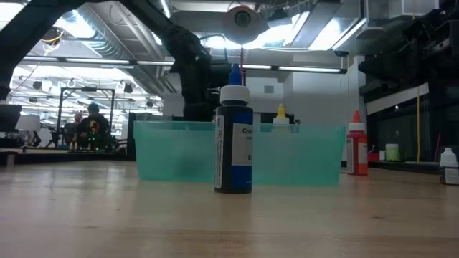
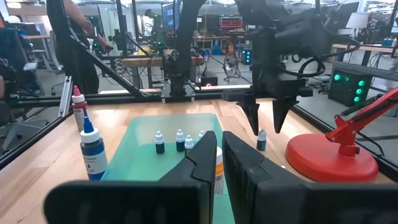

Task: Pick & Place food coloring
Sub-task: Put the small blue food coloring bottle into the green bin

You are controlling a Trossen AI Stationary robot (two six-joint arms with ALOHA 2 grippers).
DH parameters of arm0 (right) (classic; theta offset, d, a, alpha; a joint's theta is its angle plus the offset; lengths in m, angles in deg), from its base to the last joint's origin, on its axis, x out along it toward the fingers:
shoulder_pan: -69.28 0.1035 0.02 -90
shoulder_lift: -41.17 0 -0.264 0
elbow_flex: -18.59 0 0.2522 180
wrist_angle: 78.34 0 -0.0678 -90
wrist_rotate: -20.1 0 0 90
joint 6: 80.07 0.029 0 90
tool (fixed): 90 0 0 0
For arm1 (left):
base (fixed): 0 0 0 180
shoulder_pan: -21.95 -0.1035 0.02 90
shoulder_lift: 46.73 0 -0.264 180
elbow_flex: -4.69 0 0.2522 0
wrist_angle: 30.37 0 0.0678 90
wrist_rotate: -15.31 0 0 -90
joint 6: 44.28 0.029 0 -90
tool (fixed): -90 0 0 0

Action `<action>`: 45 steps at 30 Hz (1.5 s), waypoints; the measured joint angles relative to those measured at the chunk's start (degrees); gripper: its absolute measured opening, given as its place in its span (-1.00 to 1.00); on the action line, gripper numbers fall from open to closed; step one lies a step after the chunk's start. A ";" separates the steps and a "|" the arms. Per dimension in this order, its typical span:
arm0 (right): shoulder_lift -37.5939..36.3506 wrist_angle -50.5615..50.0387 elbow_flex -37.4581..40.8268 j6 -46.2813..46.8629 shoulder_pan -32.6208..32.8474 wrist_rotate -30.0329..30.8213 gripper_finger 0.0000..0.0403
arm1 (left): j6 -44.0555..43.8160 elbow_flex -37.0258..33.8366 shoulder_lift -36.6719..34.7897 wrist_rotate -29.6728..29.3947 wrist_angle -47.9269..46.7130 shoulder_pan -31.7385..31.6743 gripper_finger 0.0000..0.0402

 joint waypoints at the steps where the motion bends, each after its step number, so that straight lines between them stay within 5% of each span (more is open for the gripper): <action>1: 0.00 0.02 0.00 0.00 0.01 0.00 -0.85 | 0.04 0.00 0.00 0.13 -0.04 0.03 0.13; 23: 0.00 0.02 0.00 0.00 0.01 0.00 -0.85 | -1.03 -2.67 -0.02 1.72 4.05 0.22 -0.10; 38: 0.00 0.01 0.00 0.00 0.00 0.00 -0.85 | -2.60 -2.67 -0.07 -1.13 1.95 0.68 -0.74; 45: 0.00 0.02 0.00 0.00 0.01 0.00 -0.85 | -2.59 -2.67 -0.09 -1.11 2.11 1.32 -0.70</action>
